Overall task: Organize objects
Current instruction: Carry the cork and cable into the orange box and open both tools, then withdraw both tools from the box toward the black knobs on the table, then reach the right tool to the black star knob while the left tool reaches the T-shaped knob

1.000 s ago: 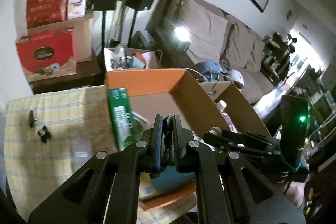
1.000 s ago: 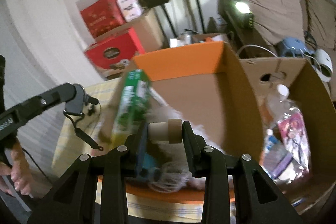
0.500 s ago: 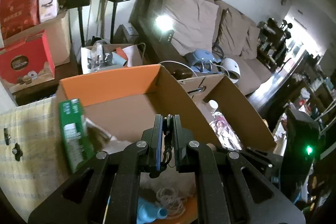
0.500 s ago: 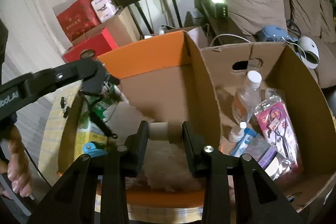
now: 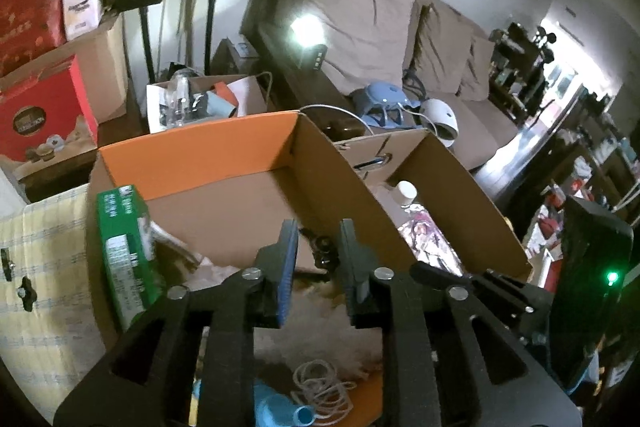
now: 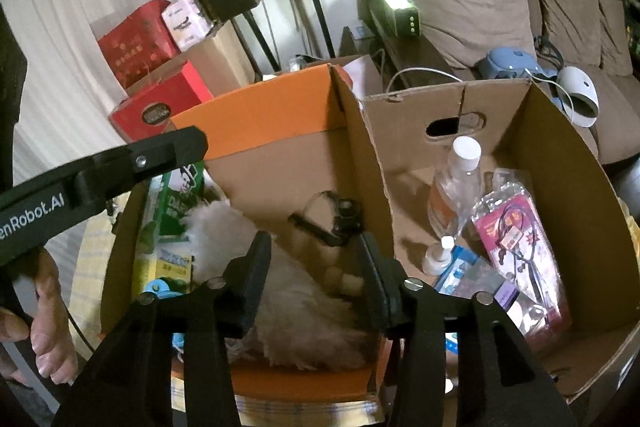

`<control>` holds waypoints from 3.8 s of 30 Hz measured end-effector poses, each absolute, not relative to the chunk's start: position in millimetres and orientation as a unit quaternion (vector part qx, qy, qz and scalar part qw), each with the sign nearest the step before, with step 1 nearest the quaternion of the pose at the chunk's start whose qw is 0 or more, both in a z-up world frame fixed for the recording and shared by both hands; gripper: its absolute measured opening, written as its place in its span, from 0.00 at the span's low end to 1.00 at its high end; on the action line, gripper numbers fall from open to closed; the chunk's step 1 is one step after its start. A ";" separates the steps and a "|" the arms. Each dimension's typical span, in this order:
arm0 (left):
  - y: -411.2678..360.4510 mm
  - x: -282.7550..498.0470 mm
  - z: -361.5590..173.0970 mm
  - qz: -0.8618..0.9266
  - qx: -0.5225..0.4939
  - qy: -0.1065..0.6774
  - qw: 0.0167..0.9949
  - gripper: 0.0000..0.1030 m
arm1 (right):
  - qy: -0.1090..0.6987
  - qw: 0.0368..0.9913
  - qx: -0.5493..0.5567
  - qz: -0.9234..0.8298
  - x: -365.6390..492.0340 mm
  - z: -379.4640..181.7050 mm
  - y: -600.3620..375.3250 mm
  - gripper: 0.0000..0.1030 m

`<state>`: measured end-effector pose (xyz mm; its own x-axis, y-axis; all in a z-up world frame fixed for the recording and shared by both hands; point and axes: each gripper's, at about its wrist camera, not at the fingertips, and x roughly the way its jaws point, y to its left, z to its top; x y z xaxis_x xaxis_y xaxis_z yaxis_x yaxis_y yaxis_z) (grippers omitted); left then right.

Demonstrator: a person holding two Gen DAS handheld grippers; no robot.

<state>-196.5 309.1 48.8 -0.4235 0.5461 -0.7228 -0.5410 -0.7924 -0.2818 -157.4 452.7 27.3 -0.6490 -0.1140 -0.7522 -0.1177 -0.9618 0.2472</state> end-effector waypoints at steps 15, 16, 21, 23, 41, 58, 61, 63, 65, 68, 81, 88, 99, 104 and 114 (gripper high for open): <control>239.0 -189.4 59.6 0.874 -0.410 -0.002 0.262 0.66 | 0.121 0.006 -0.403 0.907 -157.9 45.5 432.4 0.75; 234.9 -188.6 59.3 0.875 -0.409 -0.001 0.258 0.69 | 0.120 0.005 -0.402 0.908 -158.0 46.9 430.9 0.75; 213.6 -185.9 57.0 0.879 -0.409 -0.008 0.244 0.81 | 0.105 0.006 -0.398 0.911 -158.3 54.7 421.2 0.81; 205.0 -185.4 54.4 0.880 -0.412 -0.015 0.237 0.86 | 0.102 0.003 -0.399 0.911 -158.6 57.5 417.1 0.82; 137.5 -160.5 41.2 0.893 -0.412 -0.011 0.179 1.00 | 0.061 -0.028 -0.388 0.919 -154.7 68.7 357.1 1.00; 61.4 -139.8 58.6 0.911 -0.387 -0.039 0.135 1.00 | 0.030 -0.069 -0.376 0.923 -149.1 78.3 279.6 1.00; 49.5 -138.2 63.1 0.914 -0.382 -0.042 0.128 1.00 | 0.026 -0.075 -0.374 0.924 -150.5 82.3 269.3 1.00; 43.1 -138.1 64.6 0.915 -0.381 -0.043 0.125 1.00 | 0.023 -0.078 -0.374 0.924 -151.4 84.0 262.7 1.00; 38.4 -137.2 65.4 0.916 -0.379 -0.044 0.122 1.00 | 0.019 -0.081 -0.373 0.924 -152.0 85.3 255.5 1.00; 30.0 -136.9 66.8 0.916 -0.378 -0.046 0.122 1.00 | 0.013 -0.088 -0.373 0.924 -154.5 85.5 245.1 1.00; -21.9 -153.9 62.7 0.919 -0.380 -0.059 0.092 1.00 | -0.001 -0.115 -0.372 0.921 -174.4 81.1 205.7 1.00; -52.7 -175.0 44.9 0.914 -0.392 -0.075 0.065 1.00 | 0.000 -0.135 -0.384 0.914 -197.3 67.5 183.1 1.00; -73.9 -215.1 2.2 0.902 -0.420 -0.087 0.042 1.00 | -0.019 -0.152 -0.401 0.903 -238.5 38.7 145.1 1.00; -82.2 -234.6 -14.1 0.897 -0.431 -0.095 0.036 0.99 | -0.023 -0.157 -0.413 0.897 -256.4 18.9 130.1 0.95; -96.4 -273.7 -44.6 0.884 -0.453 -0.110 0.034 0.93 | -0.050 -0.172 -0.440 0.880 -287.3 -29.9 98.0 0.83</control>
<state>-273.7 -96.4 -44.6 -0.5868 0.1600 -0.7937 0.0400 -0.9734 -0.2258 -287.3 98.0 -29.9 -0.5537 -0.2584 -0.7916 0.3468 -0.9358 0.0629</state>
